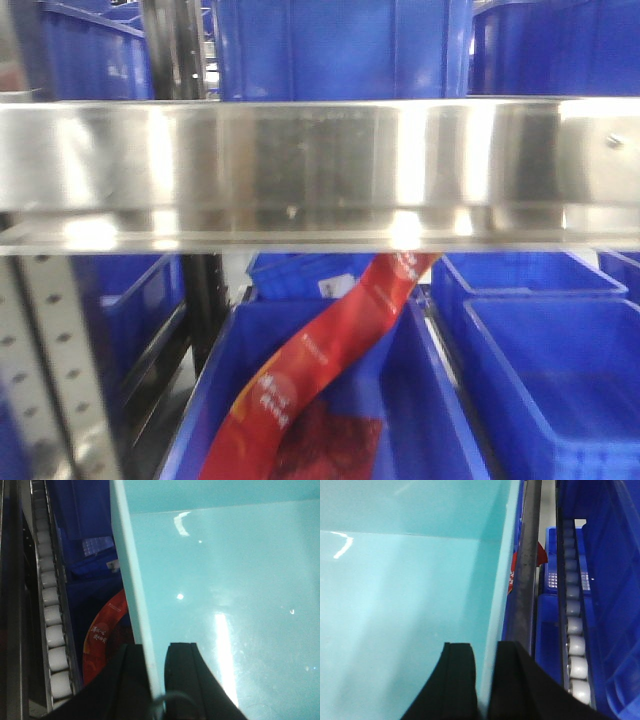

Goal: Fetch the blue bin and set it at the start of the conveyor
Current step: 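Hold the light-blue bin in both grippers while the base drives away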

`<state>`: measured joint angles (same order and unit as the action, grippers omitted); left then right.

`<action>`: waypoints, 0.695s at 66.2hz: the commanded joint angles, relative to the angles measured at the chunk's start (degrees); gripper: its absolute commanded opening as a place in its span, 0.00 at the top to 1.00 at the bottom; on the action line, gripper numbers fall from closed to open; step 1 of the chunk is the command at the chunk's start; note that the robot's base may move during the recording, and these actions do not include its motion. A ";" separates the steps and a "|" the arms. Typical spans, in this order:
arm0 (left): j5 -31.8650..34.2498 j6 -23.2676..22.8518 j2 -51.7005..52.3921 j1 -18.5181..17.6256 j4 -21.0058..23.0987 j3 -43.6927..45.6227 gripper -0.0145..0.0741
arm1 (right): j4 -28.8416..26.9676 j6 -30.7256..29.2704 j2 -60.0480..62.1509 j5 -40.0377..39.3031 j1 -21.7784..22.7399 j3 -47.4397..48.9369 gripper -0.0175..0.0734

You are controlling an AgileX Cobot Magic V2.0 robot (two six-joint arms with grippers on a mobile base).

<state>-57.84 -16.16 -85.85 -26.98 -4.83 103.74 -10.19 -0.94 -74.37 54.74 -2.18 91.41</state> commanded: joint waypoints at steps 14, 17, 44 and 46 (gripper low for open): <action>11.50 0.91 0.88 -0.23 -1.16 0.58 0.96 | 0.81 -1.10 0.66 -4.51 0.19 0.51 0.97; 12.20 0.91 0.88 -0.23 -1.16 0.58 0.96 | 0.81 -1.10 0.66 -4.77 0.19 0.51 0.97; 17.15 0.91 0.88 -0.23 -1.16 0.58 0.96 | 0.81 -1.10 0.66 -6.76 0.19 0.51 0.97; 17.27 0.91 0.88 -0.23 -1.16 0.58 0.96 | 0.81 -1.10 0.66 -6.76 0.19 0.51 0.97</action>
<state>-45.70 -15.94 -85.85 -26.98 -6.38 103.74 -9.60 -0.94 -74.37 49.68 -2.18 91.41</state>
